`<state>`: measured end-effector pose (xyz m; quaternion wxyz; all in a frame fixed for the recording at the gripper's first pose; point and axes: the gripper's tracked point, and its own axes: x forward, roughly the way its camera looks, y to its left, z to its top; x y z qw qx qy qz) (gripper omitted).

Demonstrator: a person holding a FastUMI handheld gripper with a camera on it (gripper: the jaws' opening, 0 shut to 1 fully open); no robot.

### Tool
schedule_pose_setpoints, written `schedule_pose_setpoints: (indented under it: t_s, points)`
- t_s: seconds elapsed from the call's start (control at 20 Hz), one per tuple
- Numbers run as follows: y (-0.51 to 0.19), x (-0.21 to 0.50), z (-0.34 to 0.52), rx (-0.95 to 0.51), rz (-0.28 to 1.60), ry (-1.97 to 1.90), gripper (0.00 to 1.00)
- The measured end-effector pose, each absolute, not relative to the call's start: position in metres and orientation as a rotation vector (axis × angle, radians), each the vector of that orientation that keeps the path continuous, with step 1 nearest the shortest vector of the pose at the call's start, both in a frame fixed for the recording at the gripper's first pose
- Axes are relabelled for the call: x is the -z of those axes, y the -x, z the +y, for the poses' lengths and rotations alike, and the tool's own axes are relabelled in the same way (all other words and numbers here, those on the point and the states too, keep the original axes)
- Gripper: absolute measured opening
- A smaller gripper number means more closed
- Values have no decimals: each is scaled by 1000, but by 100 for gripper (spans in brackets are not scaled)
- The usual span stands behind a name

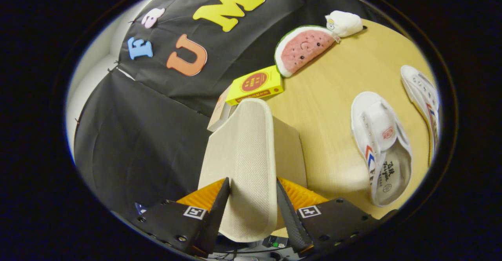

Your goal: Open the storage box then place both shoes into the box .Put the left shoe in first, then the right shoe, with the right side of both shoes facing outward in a uniform manner.

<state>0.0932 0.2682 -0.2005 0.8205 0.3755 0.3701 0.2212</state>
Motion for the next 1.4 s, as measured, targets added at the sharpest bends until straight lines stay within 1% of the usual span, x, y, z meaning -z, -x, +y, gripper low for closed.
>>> schedule_pose_setpoints:
  t_s: [0.05,0.1,0.2,0.3,0.55,0.8,1.0,1.15,1.3,1.4]
  points:
    - [-85,208,266,-442,783,-789,54]
    - [-93,199,254,-426,777,-794,42]
    - [-92,183,254,-438,765,-809,19]
    - [-92,173,257,-443,754,-748,1]
    - [-94,117,270,-464,682,-649,0]
    - [-87,50,305,-497,613,-553,0]
    - [-75,7,364,-552,580,-499,1]
    - [-67,-10,420,-613,553,-438,1]
    - [-64,-9,472,-663,551,-397,5]
    - [-63,-4,498,-692,546,-359,14]
